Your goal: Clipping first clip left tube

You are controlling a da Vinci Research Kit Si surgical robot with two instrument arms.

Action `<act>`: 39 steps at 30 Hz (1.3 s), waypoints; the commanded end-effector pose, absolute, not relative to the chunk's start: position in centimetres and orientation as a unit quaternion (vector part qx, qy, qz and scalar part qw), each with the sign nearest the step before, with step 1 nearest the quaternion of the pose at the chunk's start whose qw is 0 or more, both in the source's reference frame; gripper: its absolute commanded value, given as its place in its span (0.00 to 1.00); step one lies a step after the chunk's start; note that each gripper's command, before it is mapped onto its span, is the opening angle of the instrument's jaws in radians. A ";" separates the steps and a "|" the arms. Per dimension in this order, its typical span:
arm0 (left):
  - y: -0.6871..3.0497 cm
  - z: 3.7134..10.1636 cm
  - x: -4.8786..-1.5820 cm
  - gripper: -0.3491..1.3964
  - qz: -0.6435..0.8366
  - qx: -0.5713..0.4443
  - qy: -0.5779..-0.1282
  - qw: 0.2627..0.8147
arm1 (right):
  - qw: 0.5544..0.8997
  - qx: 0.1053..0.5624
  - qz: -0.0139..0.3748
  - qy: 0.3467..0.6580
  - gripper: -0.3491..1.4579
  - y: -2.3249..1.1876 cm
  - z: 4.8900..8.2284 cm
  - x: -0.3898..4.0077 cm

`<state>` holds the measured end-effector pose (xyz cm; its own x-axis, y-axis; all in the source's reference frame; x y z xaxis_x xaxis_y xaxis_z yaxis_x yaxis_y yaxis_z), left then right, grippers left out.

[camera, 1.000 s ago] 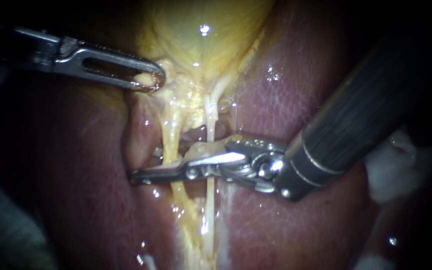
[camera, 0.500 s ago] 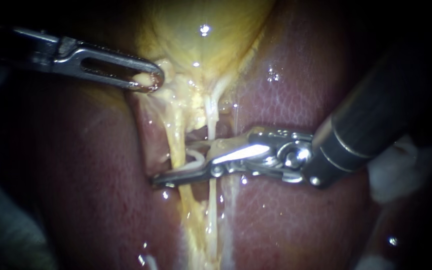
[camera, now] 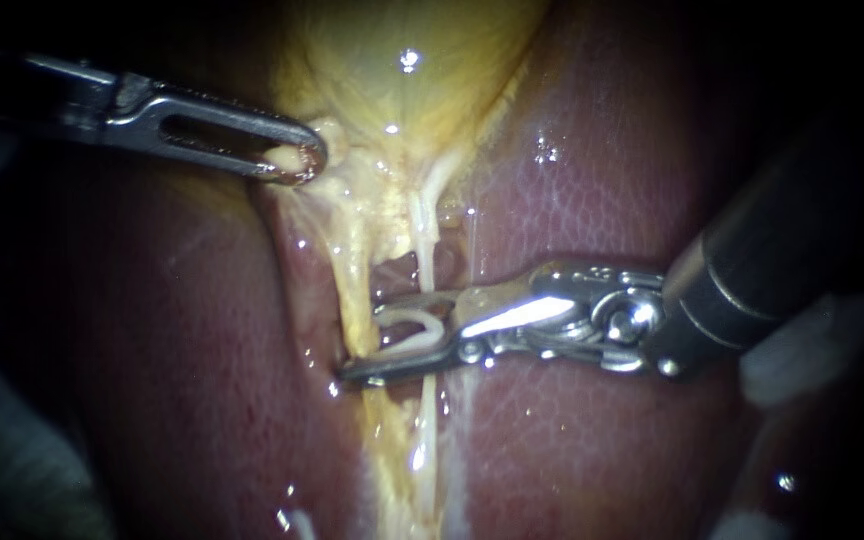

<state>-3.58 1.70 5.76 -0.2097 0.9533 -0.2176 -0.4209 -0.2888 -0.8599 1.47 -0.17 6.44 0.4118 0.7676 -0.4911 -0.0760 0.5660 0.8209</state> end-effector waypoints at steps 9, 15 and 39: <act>1.70 5.75 -3.58 0.00 0.700 -0.393 -0.339 0.491 | 0.753 0.388 0.262 0.463 0.46 -0.23 6.38 1.47; 1.70 5.75 -3.58 0.00 0.700 -0.393 -0.339 0.491 | 0.748 0.407 0.244 0.464 0.46 -0.27 6.36 1.52; 1.70 5.75 -3.58 0.00 0.700 -0.393 -0.339 0.491 | 0.659 0.492 0.230 0.520 0.47 -0.38 6.56 1.62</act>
